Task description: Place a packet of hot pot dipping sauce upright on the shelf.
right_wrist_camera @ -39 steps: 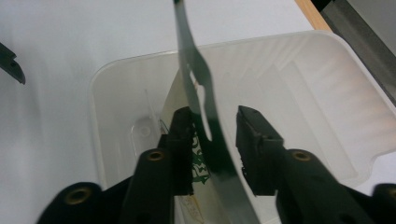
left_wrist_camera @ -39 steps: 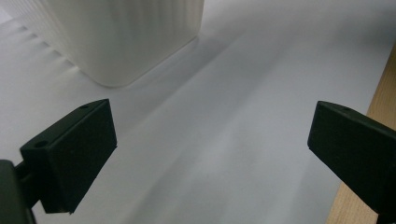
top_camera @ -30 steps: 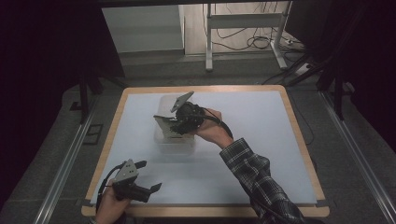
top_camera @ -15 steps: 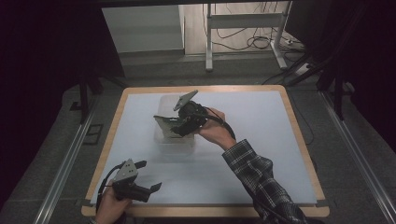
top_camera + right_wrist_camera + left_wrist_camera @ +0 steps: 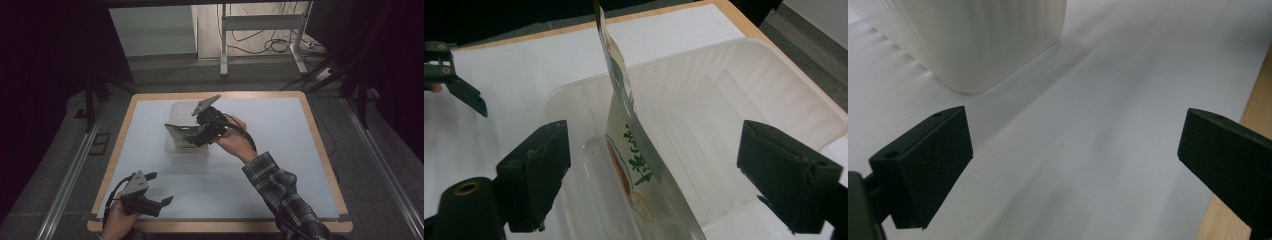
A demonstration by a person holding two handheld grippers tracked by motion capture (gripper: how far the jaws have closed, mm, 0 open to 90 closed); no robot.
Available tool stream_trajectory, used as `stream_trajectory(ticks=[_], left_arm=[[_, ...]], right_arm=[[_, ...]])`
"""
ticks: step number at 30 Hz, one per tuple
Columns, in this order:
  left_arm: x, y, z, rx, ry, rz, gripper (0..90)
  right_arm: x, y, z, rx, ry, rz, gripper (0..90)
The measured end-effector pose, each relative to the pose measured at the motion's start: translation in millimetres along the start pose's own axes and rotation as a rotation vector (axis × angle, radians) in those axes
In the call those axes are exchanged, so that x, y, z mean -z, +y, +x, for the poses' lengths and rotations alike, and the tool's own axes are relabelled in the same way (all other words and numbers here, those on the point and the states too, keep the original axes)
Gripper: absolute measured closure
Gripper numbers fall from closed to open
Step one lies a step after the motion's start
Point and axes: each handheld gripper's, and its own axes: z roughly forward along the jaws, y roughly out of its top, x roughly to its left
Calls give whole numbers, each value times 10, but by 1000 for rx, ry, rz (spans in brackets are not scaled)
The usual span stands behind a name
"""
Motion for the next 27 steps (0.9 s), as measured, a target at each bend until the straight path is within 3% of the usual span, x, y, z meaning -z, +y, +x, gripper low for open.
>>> stream_trajectory(ticks=[21, 27], left_arm=[[9, 6, -1, 3, 7, 4, 20], [7, 6, -4, 7, 7, 0, 20]], right_arm=[[221, -203, 7, -35, -9, -54, 13], [272, -262, -9, -78, -5, -83, 0]])
